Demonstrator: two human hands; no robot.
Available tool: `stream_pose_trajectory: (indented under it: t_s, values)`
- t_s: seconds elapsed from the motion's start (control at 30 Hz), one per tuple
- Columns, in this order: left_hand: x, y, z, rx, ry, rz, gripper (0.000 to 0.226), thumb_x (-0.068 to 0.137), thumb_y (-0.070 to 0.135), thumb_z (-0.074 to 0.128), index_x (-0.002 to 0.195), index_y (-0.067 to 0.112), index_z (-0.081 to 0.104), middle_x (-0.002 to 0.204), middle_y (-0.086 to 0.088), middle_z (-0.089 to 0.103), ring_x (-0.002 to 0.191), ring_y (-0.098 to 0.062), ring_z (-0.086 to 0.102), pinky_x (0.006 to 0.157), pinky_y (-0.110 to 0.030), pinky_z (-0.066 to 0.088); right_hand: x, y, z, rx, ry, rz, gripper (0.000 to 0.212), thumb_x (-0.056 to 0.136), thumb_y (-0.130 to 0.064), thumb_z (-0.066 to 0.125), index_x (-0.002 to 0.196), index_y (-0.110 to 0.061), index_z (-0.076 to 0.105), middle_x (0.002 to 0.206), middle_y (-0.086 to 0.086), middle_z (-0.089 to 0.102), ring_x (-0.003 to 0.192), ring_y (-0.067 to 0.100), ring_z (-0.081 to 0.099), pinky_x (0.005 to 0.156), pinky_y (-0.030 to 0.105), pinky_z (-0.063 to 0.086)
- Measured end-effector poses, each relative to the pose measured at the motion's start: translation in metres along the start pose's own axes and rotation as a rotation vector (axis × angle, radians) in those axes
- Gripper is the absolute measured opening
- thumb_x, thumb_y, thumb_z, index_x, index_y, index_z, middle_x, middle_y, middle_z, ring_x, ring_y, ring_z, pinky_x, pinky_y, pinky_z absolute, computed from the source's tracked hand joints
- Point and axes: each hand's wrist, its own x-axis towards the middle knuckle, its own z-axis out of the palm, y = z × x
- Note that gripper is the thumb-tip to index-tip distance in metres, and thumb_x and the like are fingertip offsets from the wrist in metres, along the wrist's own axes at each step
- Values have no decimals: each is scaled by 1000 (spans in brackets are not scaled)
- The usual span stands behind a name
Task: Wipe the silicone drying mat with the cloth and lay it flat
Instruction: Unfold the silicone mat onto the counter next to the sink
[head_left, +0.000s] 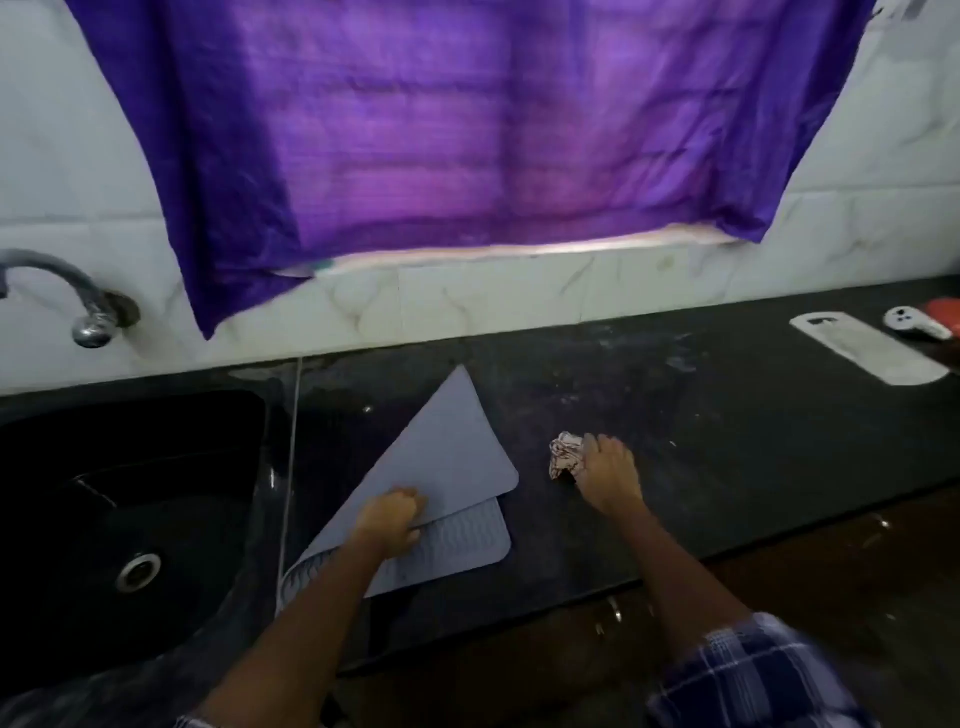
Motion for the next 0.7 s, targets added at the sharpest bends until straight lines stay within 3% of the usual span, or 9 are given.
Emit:
stream_pose_trajectory:
  t_s: [0.17,0.37,0.47,0.57,0.63,0.7]
  values:
    - [29,13,5,-10,-20,-28,45,96,17,44,140,6,39,143,-13,44,130,-25,45,106,-37,40,45,2,6,-13,-218,-22,52,88,-24,59,133,-8,40,135,13,49,126,30,47,104,40,39]
    - [41,3,2,18,24,-79,35,98,12,36,130,4,49,136,-13,52,123,-23,52,101,-36,41,67,-11,13,26,-72,43,28,95,-16,47,121,-7,53,129,13,54,120,29,50,96,38,46]
    - [44,-9,-16,-1,115,-163,36,100,15,35,131,7,48,137,-10,52,123,-20,52,96,-35,41,91,-25,0,332,-21,99,28,94,-22,53,114,-3,57,122,18,60,115,34,55,90,41,48]
    - [41,-37,-40,-128,232,-298,31,98,19,40,125,11,52,130,-7,55,122,-24,52,91,-38,46,114,-51,-16,985,-53,293,33,90,-25,63,106,4,65,112,24,66,99,36,63,75,38,49]
    - [37,-61,-52,-193,288,-388,28,97,22,43,121,13,55,127,-7,57,120,-24,55,89,-38,47,125,-72,-25,1347,-134,468,34,88,-17,65,112,7,64,108,23,68,81,30,64,63,33,49]
    - [31,-87,-57,-246,308,-478,28,97,21,44,120,12,56,127,-8,57,119,-25,55,89,-37,48,137,-93,-26,1467,-203,474,38,86,-14,67,117,8,62,110,23,67,80,25,61,61,31,50]
